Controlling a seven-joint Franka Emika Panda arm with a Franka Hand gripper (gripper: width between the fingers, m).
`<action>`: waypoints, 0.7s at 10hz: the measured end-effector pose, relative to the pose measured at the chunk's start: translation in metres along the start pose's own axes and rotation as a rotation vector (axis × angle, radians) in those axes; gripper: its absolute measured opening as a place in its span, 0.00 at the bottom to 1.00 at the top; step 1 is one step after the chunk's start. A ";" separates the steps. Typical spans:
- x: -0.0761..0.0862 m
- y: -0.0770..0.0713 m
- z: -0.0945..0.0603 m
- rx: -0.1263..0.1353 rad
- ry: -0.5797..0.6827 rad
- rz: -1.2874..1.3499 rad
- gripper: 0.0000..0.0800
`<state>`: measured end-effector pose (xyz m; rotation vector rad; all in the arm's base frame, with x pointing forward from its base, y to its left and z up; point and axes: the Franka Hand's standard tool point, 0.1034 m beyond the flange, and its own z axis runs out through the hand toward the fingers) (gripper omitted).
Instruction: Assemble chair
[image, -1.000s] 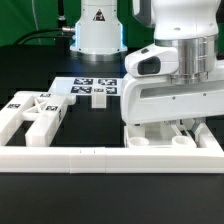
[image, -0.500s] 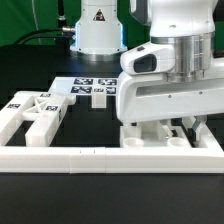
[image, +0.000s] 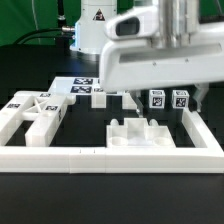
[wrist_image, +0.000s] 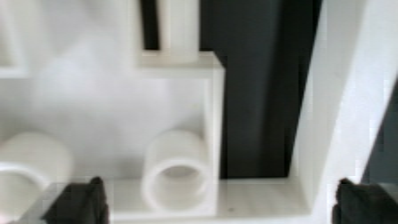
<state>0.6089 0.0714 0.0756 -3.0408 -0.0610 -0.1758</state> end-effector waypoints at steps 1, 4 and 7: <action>-0.010 0.008 -0.003 -0.005 0.000 0.002 0.81; -0.014 0.009 -0.001 -0.006 -0.002 0.003 0.81; -0.024 0.024 0.006 -0.012 0.017 -0.041 0.81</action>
Offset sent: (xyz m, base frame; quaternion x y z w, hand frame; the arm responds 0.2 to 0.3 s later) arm 0.0000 0.0000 0.0000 0.0000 0.0000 0.0000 1.0000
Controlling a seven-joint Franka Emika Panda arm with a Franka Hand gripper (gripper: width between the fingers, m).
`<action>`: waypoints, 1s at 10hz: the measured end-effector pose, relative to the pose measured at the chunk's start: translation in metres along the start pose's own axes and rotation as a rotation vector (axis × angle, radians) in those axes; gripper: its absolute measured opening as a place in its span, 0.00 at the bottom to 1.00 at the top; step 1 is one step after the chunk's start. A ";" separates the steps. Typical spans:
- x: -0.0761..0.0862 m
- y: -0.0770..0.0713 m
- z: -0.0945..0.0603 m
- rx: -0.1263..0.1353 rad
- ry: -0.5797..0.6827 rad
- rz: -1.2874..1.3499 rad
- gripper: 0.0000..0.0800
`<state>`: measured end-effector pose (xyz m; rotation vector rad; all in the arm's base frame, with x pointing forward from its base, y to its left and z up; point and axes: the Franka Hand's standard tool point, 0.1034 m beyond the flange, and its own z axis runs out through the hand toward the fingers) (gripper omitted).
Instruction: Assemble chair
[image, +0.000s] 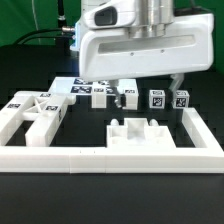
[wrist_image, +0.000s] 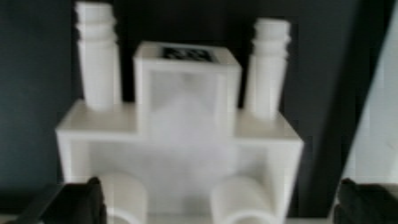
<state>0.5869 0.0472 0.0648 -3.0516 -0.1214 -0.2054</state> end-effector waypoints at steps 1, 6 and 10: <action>-0.021 0.006 0.001 -0.007 -0.006 0.010 0.81; -0.054 0.019 0.011 -0.020 -0.028 0.010 0.81; -0.074 0.003 0.013 0.019 -0.304 0.113 0.81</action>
Offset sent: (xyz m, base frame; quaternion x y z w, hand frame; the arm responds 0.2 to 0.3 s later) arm -0.0318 -0.0245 -0.0190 -0.0030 0.0691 -0.0250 0.9973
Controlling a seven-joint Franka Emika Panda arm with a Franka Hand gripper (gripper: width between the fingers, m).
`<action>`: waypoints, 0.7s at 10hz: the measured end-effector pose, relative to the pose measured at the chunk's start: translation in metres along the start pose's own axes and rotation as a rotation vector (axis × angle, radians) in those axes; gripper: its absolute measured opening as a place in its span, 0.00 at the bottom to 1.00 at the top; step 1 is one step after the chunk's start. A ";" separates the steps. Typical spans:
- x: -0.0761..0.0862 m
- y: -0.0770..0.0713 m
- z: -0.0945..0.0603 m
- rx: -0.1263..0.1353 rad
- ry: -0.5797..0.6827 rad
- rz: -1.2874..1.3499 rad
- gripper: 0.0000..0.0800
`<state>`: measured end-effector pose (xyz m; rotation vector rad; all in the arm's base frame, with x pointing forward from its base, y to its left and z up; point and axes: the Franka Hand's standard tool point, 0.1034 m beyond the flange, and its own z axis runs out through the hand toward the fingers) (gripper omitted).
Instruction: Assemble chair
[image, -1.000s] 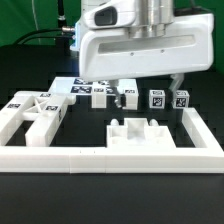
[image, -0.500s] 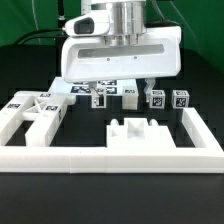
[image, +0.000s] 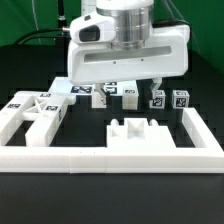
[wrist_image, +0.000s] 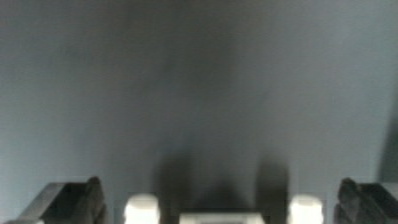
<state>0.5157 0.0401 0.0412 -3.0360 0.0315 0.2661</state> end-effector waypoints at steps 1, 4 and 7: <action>-0.006 -0.003 0.008 0.006 -0.059 0.036 0.81; -0.012 -0.006 0.011 0.030 -0.262 0.042 0.81; -0.023 -0.006 0.012 0.044 -0.507 0.039 0.81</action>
Offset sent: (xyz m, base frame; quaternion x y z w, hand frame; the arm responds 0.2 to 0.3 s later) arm 0.0000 0.0000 0.0000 0.0000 -0.1938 0.0000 0.9810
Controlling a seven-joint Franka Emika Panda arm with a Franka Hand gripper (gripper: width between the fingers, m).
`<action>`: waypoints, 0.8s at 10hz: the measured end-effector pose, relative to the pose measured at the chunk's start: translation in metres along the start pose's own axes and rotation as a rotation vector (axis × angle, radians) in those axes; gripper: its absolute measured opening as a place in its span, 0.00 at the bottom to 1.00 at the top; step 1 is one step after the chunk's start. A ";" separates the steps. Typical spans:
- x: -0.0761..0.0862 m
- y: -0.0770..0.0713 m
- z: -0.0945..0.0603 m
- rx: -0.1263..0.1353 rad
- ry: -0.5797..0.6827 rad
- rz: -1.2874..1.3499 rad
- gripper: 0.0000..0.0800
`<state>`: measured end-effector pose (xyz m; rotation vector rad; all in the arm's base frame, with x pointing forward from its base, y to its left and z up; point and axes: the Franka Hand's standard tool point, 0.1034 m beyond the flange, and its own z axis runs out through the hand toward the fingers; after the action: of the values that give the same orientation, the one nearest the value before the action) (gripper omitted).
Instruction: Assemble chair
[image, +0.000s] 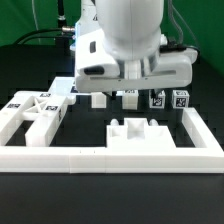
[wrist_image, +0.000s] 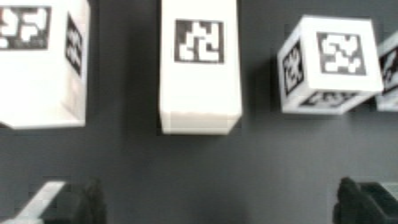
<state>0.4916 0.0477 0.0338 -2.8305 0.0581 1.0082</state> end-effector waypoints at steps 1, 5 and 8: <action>0.002 -0.001 0.001 -0.001 -0.069 -0.005 0.81; -0.001 -0.002 0.011 0.006 -0.308 -0.016 0.81; -0.004 0.008 0.015 0.006 -0.351 0.005 0.81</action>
Offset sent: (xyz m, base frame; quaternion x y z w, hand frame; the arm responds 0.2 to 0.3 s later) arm 0.0000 0.0000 0.0000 0.0000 -0.1938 0.0000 0.9810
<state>0.4786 0.0419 0.0237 -2.6032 0.0321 1.4837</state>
